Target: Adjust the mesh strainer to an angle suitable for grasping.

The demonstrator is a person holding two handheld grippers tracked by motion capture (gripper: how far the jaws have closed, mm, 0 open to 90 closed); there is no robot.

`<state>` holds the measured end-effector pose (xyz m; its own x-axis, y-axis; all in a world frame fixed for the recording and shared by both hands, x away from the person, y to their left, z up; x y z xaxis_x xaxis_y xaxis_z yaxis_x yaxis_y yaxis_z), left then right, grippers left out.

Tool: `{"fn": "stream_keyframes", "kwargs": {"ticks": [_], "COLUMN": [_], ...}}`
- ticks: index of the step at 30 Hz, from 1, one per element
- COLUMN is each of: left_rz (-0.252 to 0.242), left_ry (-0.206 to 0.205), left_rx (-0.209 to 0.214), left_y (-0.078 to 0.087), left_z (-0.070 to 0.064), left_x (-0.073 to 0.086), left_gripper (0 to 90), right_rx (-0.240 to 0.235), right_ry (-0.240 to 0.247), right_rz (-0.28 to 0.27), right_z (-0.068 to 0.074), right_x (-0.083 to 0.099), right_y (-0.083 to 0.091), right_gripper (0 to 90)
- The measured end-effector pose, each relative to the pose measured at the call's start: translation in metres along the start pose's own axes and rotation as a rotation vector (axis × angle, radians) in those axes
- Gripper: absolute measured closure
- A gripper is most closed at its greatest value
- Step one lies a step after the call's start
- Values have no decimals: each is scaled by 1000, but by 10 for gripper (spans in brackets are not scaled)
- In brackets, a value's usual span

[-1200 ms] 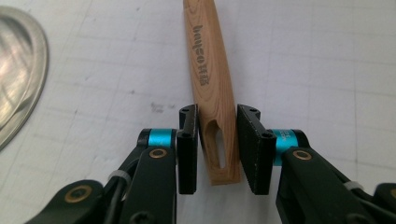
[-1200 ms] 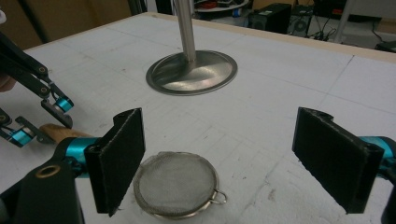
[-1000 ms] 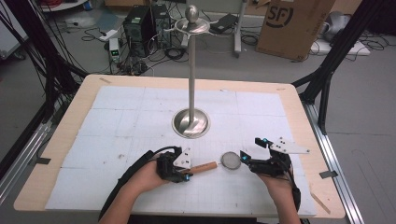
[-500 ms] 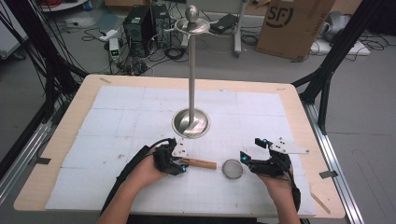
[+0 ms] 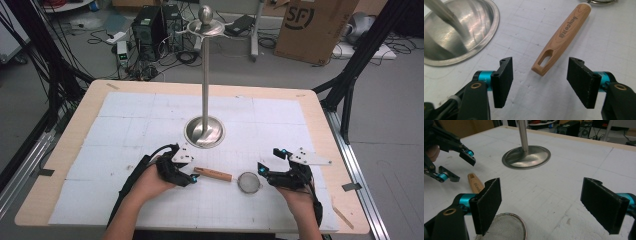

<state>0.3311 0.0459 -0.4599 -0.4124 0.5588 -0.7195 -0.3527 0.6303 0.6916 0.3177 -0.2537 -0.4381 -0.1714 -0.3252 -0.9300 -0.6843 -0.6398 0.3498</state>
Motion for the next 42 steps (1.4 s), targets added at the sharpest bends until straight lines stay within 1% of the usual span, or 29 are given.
{"fn": "stream_keyframes", "kwargs": {"ticks": [1, 2, 4, 5, 6, 7, 8, 9, 10, 11, 12, 13, 14, 15, 16, 17, 19, 22, 24, 25, 27, 28, 29, 31, 33, 35, 40, 42], "left_rz": [-6, -15, -40, -57, -84, -84, -112, -124, -124, -143, -143, -165, -165, -189, -189, -202, -206, -212, -224, -236, -244, -250, -250, -257, -256, -263, -259, -258], "left_ry": [3, 7, 17, 28, 42, 42, 58, 66, 66, 91, 91, 113, 113, 134, 134, 145, 141, 142, 149, 155, 159, 165, 165, 179, 191, 198, 193, 191], "left_rx": [-3, -6, -2, 0, -3, -3, -14, -10, -10, -14, -14, -31, -31, -37, -37, -26, -34, -33, -36, -36, -35, -30, -30, -23, -37, -37, -36, -36], "left_y": [3, 6, 13, 17, 25, 25, 33, 38, 38, 45, 45, 51, 51, 57, 57, 61, 64, 68, 72, 77, 79, 84, 84, 86, 88, 88, 88, 86], "left_z": [1, 2, 5, 6, 10, 10, 16, 18, 18, 25, 25, 31, 31, 37, 37, 40, 42, 44, 47, 50, 51, 55, 55, 58, 62, 64, 64, 63], "left_x": [1, 2, 5, 7, 10, 10, 14, 17, 17, 21, 21, 24, 24, 27, 27, 30, 32, 35, 37, 39, 40, 43, 43, 47, 50, 50, 50, 50], "left_gripper": [364, 340, 328, 316, 309, 303, 294, 283, 272, 262, 252, 239, 230, 229, 228, 225, 217, 213, 212, 212, 212, 212, 212, 211, 211, 211, 211, 211], "right_rx": [0, 2, -2, -2, -3, -5, -6, -7, -7, -20, -24, -23, -23, -28, -28, -29, -40, -58, -76, -84, -103, -109, -113, -124, -132, -143, -179, -184], "right_ry": [0, 1, 3, 10, 8, 9, 15, 21, 21, 20, 22, 29, 30, 25, 22, 20, 19, 18, 31, 38, 47, 55, 67, 72, 80, 91, 108, 119], "right_rz": [0, -3, -7, -7, -7, -7, -9, -10, -10, -10, -8, -5, -7, -8, -6, -6, -6, -7, -4, 0, 11, 18, 18, 26, 32, 37, 75, 89], "right_z": [0, 0, 1, 1, 2, 3, 3, 4, 4, 5, 5, 5, 5, 6, 6, 6, 8, 11, 14, 16, 20, 22, 23, 28, 31, 35, 41, 41], "right_x": [0, -1, -1, -2, -2, -2, -3, -3, -3, -3, -3, -4, -4, -4, -4, -4, -4, -5, -5, -5, -5, -6, -6, -7, -8, -9, -5, -4], "right_y": [0, 0, 0, 0, 0, -1, -1, -1, -1, -2, -3, -3, -3, -3, -4, -4, -6, -7, -9, -11, -13, -15, -17, -19, -22, -24, -30, -32], "right_gripper": [161, 161, 161, 161, 161, 161, 161, 161, 161, 161, 162, 162, 162, 162, 162, 162, 161, 161, 162, 162, 162, 162, 161, 161, 162, 164, 191, 210]}}
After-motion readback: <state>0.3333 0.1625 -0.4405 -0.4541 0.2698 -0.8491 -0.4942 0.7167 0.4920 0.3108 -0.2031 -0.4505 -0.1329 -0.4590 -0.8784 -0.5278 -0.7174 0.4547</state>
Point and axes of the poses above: each handheld gripper's, and its own axes: y roughly backward along the jaws, x roughly out of its underside, z roughly to its left, the point moved 6 cm from there along -y, roughly forward along the jaws, and after that the axes turned 13 degrees about y, right-handed, at the moved point
